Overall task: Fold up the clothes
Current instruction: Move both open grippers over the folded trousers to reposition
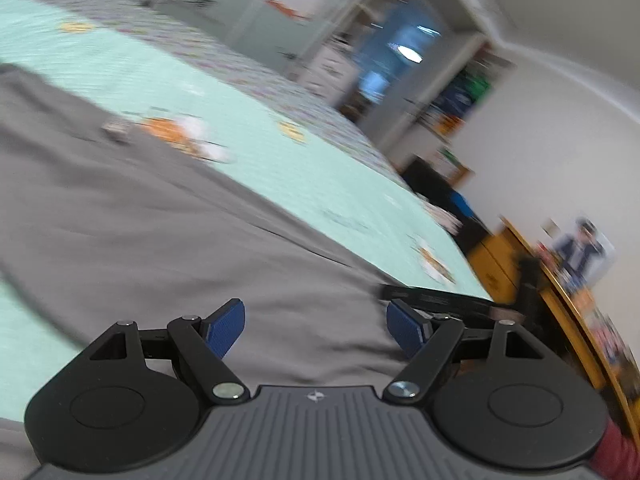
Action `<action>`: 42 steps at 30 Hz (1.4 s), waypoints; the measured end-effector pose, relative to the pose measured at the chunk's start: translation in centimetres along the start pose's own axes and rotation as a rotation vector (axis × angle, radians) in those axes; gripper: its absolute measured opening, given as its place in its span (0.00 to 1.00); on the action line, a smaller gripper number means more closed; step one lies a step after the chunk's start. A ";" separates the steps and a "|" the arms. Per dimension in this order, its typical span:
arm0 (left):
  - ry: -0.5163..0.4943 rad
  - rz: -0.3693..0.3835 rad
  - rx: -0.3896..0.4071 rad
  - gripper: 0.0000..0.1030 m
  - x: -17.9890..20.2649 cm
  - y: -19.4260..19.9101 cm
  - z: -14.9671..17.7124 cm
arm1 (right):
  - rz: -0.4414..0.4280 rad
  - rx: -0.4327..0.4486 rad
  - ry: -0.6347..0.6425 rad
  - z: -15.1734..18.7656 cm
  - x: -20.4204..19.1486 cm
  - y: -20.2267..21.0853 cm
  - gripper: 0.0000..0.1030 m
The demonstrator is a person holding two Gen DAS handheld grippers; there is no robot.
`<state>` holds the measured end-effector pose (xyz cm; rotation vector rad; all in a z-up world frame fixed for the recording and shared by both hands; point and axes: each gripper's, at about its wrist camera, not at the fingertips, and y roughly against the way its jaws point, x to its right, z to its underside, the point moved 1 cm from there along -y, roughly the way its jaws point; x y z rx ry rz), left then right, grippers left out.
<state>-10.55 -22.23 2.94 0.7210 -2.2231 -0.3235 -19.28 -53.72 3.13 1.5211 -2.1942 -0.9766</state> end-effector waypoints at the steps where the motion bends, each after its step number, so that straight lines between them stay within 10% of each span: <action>1: 0.030 -0.040 0.009 0.78 -1.3 0.7 -0.6 | 0.027 0.023 -0.010 -0.3 -0.7 0.4 0.42; 7: 0.201 -0.155 0.075 0.78 -8.1 4.7 -2.7 | -0.258 -0.023 -0.032 1.1 -6.7 0.7 0.45; 13: 0.220 -0.229 0.108 0.78 -11.0 8.7 -4.1 | -0.138 -0.001 -0.097 1.1 -8.8 0.4 0.41; 19: 0.104 -0.403 -0.049 0.78 -11.7 7.9 -5.9 | -0.216 0.014 0.033 1.3 -16.3 -0.1 0.55; 30: -0.015 -0.233 0.036 0.71 -16.1 5.7 -14.1 | -0.384 -0.002 -0.024 0.8 -24.0 -2.9 0.33; 35: -0.050 -0.244 -0.037 0.49 -19.4 3.3 -12.9 | -0.433 -0.070 0.039 -1.9 -27.2 -7.3 0.33; 42: -0.087 -0.213 0.052 0.45 -20.6 3.6 -11.1 | -0.499 -0.165 0.129 -5.7 -31.7 -13.5 0.32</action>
